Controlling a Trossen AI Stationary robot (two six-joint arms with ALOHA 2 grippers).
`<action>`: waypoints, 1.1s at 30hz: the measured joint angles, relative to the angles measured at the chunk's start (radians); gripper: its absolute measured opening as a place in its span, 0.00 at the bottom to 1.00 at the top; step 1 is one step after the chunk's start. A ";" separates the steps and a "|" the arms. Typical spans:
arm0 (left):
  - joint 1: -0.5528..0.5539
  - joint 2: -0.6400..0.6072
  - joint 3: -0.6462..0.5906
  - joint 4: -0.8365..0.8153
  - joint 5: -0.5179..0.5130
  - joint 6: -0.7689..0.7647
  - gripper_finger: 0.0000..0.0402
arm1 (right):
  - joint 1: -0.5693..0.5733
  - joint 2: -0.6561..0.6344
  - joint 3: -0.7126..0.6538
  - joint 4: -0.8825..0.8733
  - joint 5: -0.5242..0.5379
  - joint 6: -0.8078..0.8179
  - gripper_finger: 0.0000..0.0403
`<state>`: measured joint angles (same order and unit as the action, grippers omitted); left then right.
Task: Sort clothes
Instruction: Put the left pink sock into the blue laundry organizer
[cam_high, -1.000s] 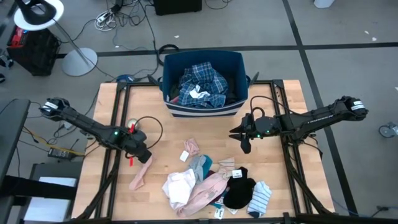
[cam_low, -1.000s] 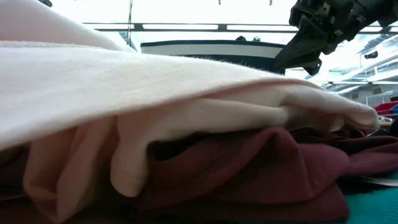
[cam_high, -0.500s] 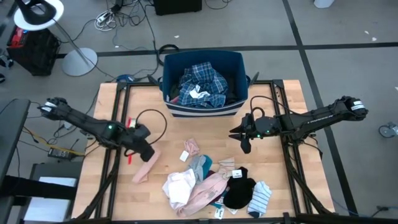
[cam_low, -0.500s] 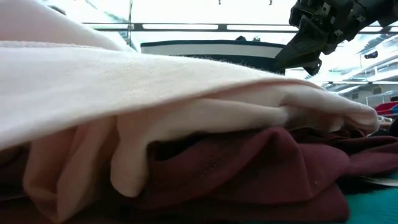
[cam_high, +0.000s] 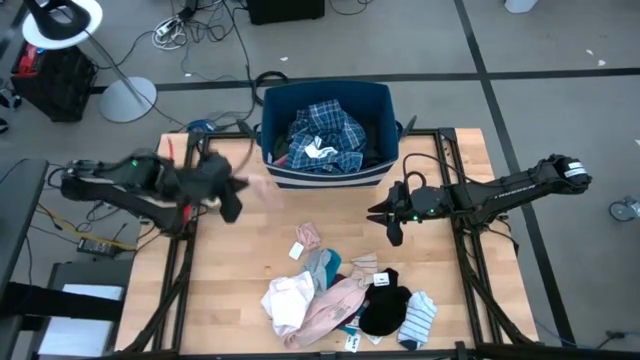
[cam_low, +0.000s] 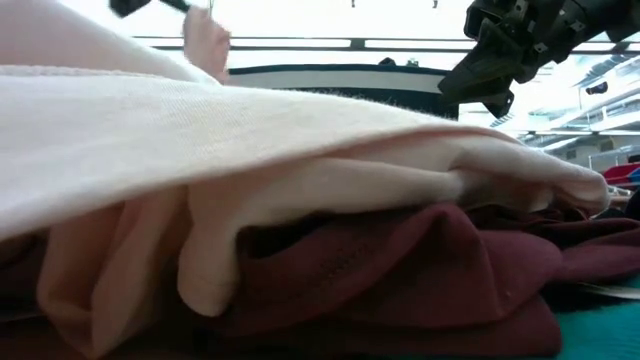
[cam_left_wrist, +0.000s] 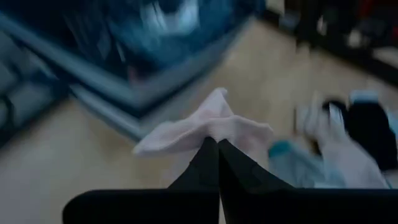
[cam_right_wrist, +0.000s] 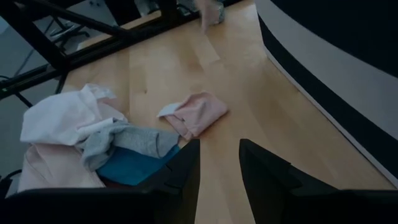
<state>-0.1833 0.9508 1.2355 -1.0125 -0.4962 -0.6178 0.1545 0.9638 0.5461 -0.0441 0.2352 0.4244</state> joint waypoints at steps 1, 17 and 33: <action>0.031 0.012 0.042 0.006 -0.001 0.050 0.00 | -0.001 0.000 0.000 0.000 0.005 0.000 0.28; 0.499 0.453 0.788 0.021 0.262 0.579 0.00 | -0.013 0.000 0.000 0.014 0.039 -0.033 0.28; 0.675 0.681 0.750 -0.143 0.356 0.719 0.06 | -0.013 0.000 0.000 -0.004 0.033 -0.037 0.28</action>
<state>0.4919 1.6317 1.9855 -1.1557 -0.1402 0.1013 0.1413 0.9638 0.5461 -0.0483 0.2680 0.3878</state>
